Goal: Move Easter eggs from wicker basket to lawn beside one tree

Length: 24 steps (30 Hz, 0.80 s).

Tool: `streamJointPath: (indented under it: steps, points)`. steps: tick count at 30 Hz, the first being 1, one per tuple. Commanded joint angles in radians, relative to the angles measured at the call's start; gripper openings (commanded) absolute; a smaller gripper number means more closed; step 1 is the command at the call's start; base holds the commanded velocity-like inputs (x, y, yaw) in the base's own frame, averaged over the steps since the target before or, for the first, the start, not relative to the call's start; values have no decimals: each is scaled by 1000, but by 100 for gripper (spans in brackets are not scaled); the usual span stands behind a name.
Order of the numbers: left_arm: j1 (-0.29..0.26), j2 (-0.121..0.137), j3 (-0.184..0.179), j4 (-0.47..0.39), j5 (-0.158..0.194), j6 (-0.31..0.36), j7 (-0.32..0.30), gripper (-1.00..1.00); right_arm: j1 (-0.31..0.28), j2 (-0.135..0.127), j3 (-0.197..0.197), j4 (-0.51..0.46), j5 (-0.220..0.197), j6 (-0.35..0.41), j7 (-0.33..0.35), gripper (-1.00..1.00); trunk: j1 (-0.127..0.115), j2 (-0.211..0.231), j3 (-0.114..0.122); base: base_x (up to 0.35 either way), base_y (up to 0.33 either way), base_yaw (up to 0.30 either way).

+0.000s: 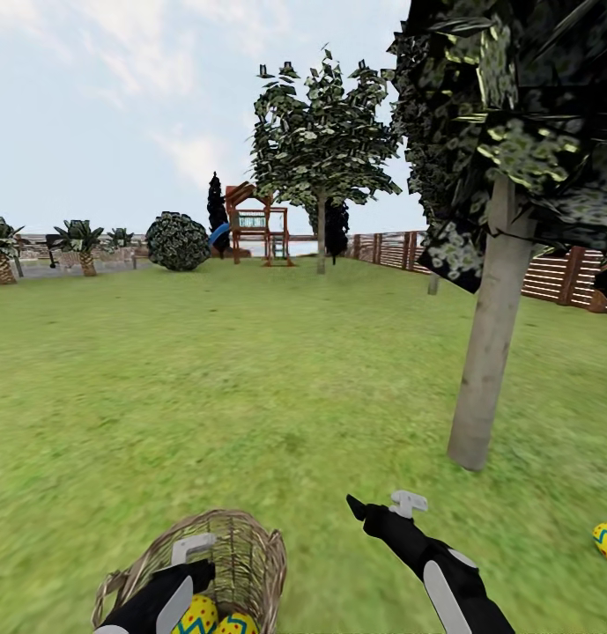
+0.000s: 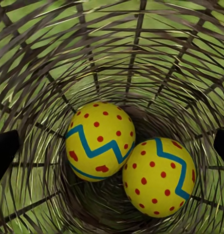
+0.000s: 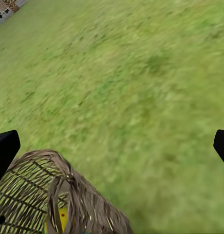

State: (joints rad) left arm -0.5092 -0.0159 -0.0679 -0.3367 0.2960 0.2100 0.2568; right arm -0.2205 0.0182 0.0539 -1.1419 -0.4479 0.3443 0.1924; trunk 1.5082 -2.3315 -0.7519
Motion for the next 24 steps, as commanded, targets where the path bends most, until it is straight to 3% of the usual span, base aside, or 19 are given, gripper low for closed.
streamJointPath:
  steps: [1,24]
  points:
    - [0,1,-7,-2,9,5,8,100,0,0,-1,-1,-6,5,1,100,0,-1,-1,-31,58,0]
    - [0,1,-7,-4,11,2,7,100,0,0,-2,-1,-6,5,1,100,4,-8,-4,-11,27,0]
